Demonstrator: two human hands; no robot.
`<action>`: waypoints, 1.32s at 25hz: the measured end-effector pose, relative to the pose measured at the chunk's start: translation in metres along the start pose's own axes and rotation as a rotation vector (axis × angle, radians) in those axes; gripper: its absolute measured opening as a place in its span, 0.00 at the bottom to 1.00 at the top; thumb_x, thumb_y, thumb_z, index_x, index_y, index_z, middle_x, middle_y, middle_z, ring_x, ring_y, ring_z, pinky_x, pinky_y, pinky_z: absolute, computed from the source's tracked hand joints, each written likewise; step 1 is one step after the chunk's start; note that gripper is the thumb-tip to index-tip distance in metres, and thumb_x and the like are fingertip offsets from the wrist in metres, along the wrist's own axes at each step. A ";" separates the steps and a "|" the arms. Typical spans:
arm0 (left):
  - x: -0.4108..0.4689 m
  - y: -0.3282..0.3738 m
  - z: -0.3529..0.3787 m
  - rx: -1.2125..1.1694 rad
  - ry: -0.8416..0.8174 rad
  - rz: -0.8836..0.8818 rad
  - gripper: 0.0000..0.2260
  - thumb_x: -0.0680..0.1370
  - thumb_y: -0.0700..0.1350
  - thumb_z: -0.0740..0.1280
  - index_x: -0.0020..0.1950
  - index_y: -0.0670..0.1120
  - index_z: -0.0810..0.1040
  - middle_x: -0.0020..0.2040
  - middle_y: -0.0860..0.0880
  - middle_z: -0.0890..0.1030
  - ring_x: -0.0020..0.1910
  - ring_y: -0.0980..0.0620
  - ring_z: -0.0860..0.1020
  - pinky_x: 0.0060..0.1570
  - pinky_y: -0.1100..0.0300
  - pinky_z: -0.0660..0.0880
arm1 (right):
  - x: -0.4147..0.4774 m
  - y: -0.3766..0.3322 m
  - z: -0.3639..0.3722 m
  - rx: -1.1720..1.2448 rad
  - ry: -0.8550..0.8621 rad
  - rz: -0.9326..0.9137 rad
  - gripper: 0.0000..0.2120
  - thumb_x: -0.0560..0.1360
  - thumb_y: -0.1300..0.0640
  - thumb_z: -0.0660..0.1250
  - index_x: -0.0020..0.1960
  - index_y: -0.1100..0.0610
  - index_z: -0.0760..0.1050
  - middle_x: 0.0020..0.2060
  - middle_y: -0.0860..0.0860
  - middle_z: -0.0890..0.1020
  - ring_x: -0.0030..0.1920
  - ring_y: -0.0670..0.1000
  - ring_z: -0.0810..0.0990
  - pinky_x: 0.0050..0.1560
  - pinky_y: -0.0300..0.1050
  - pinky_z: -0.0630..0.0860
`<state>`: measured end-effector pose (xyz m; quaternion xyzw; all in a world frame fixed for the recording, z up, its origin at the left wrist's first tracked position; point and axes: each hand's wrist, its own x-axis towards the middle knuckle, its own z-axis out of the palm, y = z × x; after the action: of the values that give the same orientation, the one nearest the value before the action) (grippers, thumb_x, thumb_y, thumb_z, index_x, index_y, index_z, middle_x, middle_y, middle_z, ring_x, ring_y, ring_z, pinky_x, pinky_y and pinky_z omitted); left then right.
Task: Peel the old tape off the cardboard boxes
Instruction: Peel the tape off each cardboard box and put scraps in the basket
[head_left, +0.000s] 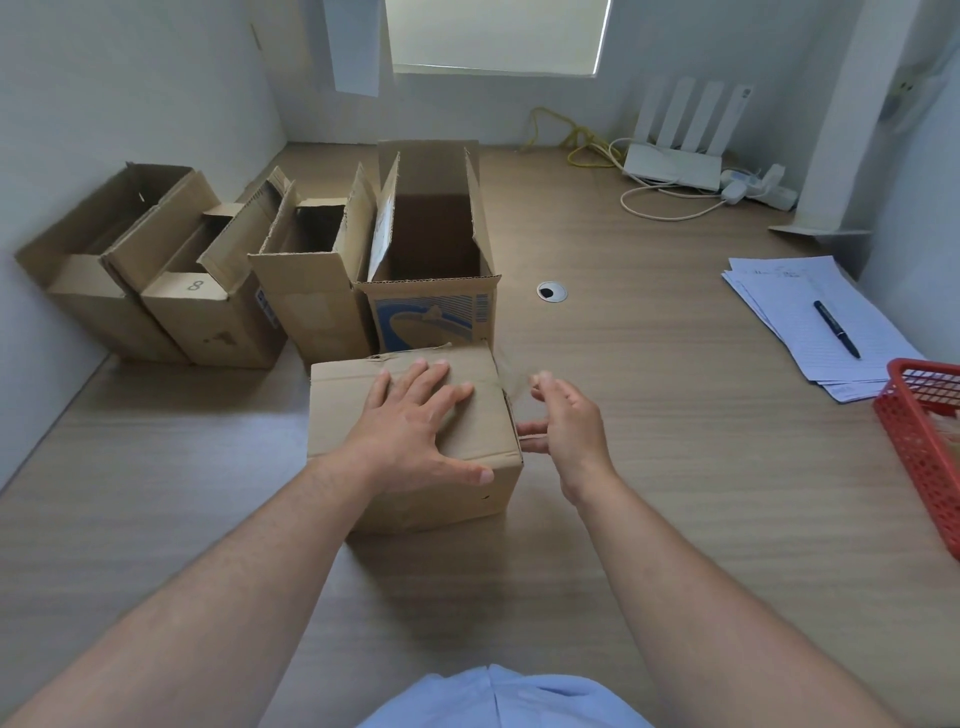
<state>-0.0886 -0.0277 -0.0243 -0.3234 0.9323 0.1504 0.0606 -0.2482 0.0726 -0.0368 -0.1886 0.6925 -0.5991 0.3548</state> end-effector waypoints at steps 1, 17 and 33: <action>0.000 0.000 0.000 0.000 0.001 -0.004 0.46 0.64 0.78 0.59 0.77 0.60 0.50 0.79 0.54 0.42 0.76 0.54 0.36 0.72 0.48 0.31 | -0.001 0.002 0.001 -0.040 0.019 -0.024 0.09 0.79 0.51 0.59 0.44 0.51 0.75 0.32 0.46 0.78 0.28 0.50 0.80 0.32 0.48 0.79; -0.003 0.003 0.000 -0.007 0.014 -0.011 0.45 0.65 0.77 0.61 0.77 0.60 0.51 0.79 0.54 0.43 0.76 0.54 0.37 0.73 0.47 0.33 | 0.018 -0.023 0.010 -0.225 -0.061 0.027 0.07 0.73 0.62 0.64 0.36 0.58 0.74 0.32 0.53 0.78 0.31 0.51 0.77 0.33 0.43 0.75; -0.006 0.003 0.003 0.016 0.017 -0.019 0.45 0.65 0.77 0.60 0.77 0.60 0.49 0.79 0.53 0.42 0.76 0.53 0.36 0.72 0.47 0.32 | 0.005 0.005 -0.012 -0.150 -0.165 0.140 0.09 0.74 0.51 0.69 0.46 0.58 0.78 0.40 0.51 0.80 0.36 0.47 0.75 0.34 0.42 0.73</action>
<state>-0.0859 -0.0214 -0.0253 -0.3331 0.9308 0.1395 0.0569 -0.2598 0.0786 -0.0430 -0.2147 0.7153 -0.5018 0.4364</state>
